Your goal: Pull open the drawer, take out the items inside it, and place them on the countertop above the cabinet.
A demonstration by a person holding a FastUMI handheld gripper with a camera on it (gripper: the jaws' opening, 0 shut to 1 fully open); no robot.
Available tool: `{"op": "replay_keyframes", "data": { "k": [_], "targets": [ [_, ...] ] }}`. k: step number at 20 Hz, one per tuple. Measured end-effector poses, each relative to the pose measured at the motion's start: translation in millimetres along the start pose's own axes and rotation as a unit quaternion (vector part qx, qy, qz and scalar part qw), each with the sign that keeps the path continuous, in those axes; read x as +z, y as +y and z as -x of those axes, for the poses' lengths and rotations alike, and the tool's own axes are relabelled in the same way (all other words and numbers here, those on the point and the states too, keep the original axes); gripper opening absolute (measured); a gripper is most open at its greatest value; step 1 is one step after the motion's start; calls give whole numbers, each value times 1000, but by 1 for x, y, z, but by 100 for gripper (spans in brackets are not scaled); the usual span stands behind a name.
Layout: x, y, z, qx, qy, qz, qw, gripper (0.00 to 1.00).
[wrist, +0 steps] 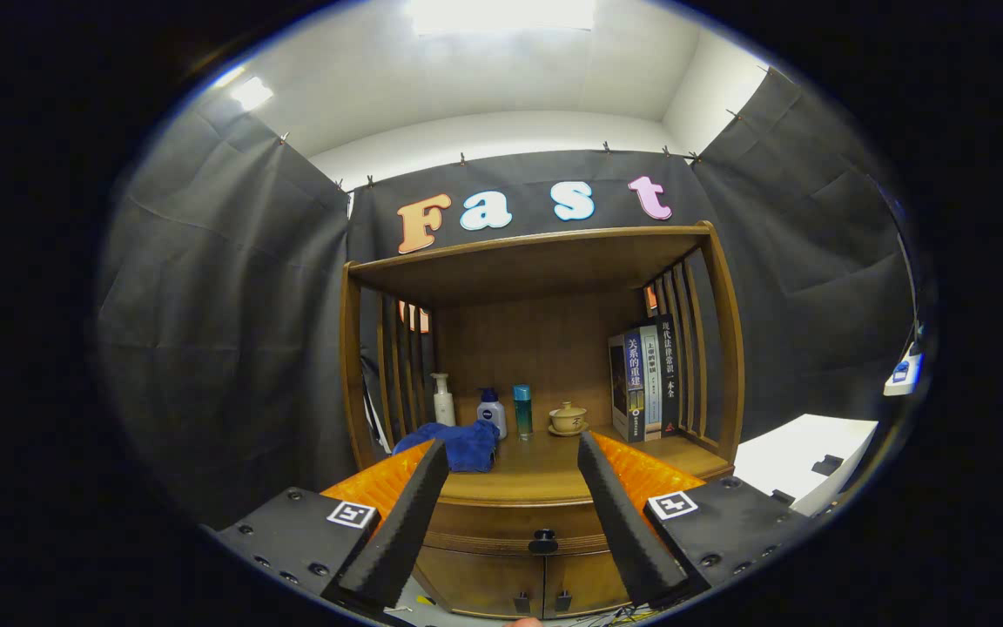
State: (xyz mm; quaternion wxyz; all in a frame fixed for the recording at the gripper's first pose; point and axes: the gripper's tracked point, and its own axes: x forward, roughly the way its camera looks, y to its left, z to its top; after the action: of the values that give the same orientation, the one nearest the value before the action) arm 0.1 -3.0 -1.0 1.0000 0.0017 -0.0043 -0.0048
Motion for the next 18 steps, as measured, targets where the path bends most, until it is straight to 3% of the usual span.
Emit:
{"op": "replay_keyframes", "data": {
  "k": [18],
  "targets": [
    [-4, -1, -19, 0, -5, 0, 1000, 98]
  ]
}}
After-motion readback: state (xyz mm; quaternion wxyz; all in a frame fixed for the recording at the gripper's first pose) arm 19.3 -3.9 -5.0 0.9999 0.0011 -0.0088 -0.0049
